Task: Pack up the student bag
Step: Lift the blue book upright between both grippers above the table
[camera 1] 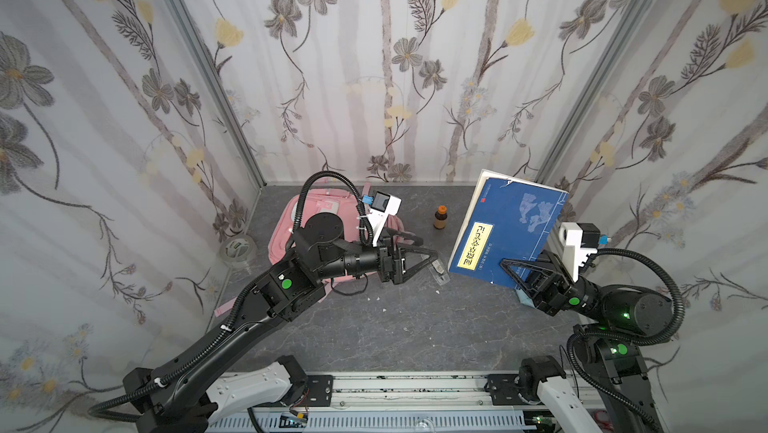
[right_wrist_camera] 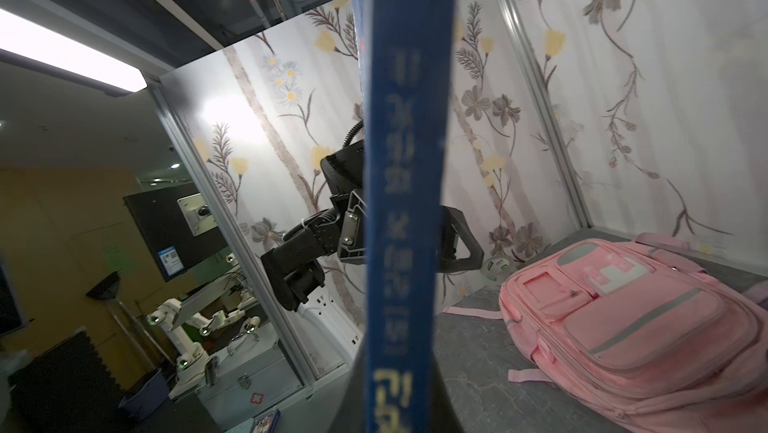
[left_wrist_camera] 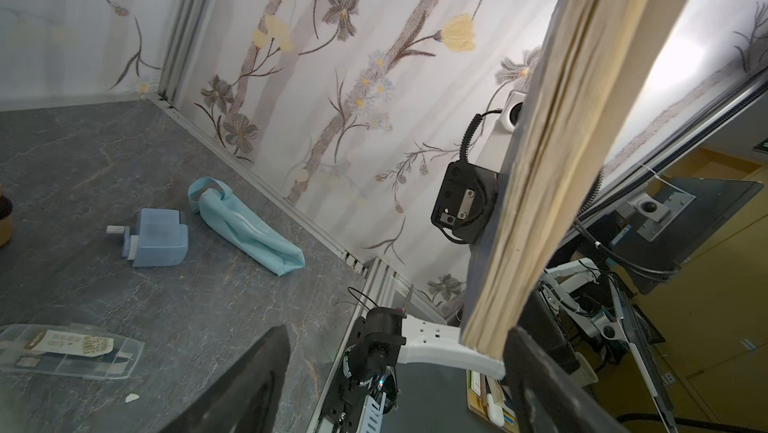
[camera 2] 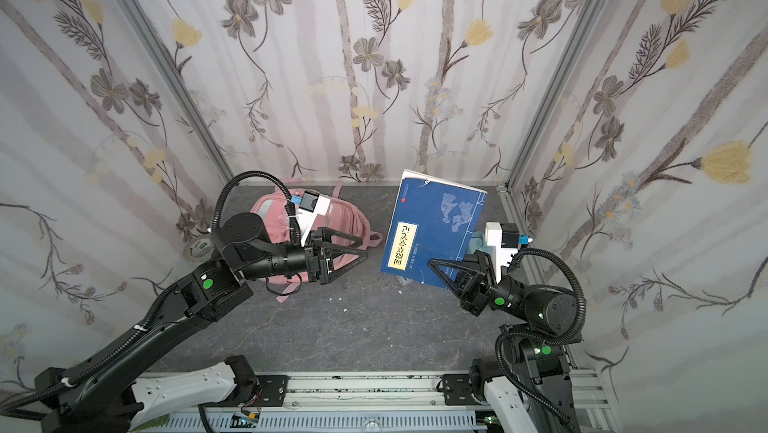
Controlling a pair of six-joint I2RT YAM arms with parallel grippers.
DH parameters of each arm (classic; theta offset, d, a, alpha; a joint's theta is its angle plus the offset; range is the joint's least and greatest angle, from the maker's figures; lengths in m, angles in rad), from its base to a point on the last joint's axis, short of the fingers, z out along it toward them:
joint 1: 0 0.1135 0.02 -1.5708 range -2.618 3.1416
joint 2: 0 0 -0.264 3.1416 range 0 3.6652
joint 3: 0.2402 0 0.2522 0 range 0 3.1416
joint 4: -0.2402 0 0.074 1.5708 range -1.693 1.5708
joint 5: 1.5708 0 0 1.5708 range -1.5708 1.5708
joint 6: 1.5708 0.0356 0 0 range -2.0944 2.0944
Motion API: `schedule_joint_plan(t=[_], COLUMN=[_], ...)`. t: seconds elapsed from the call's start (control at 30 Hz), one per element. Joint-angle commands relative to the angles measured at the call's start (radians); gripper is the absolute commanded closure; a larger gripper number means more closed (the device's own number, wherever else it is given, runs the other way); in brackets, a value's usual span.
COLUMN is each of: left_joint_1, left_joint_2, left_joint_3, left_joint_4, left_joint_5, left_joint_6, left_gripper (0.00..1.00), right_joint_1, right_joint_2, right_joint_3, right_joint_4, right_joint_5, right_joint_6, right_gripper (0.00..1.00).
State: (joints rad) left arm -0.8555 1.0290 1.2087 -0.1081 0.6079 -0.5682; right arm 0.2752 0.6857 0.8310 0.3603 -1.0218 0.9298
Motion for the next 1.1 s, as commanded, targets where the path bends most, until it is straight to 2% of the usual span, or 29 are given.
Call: schedule_joint_plan(t=[0.0, 0.13, 0.33, 0.43, 0.7, 1.07], left_joint_1=[0.0, 0.001, 0.0, 0.002, 0.001, 0.002], left_joint_2=[-0.001, -0.012, -0.046, -0.06, -0.082, -0.082], left_joint_3=[-0.002, -0.009, -0.035, -0.047, -0.053, -0.083], left_joint_4=[0.029, 0.03, 0.031, -0.001, 0.025, 0.061], left_joint_5=[0.047, 0.04, 0.024, -0.04, -0.031, -0.02], left_joint_6=[0.02, 0.031, 0.056, 0.087, 0.114, 0.111], left_gripper=[0.16, 0.16, 0.15, 0.17, 0.17, 0.17], right_joint_1=[0.11, 0.223, 0.323, 0.355, 0.415, 0.469], right_joint_2=[0.03, 0.067, 0.166, 0.21, 0.281, 0.279], right_joint_3=[0.023, 0.02, 0.074, 0.104, 0.144, 0.126], right_joint_4=[-0.027, -0.014, -0.03, -0.036, -0.045, -0.064], right_joint_5=[0.094, 0.145, 0.138, 0.15, 0.156, 0.192], right_joint_6=[-0.083, -0.107, -0.14, -0.149, -0.162, -0.181], right_gripper=[1.0, 1.0, 1.0, 1.0, 1.0, 1.0])
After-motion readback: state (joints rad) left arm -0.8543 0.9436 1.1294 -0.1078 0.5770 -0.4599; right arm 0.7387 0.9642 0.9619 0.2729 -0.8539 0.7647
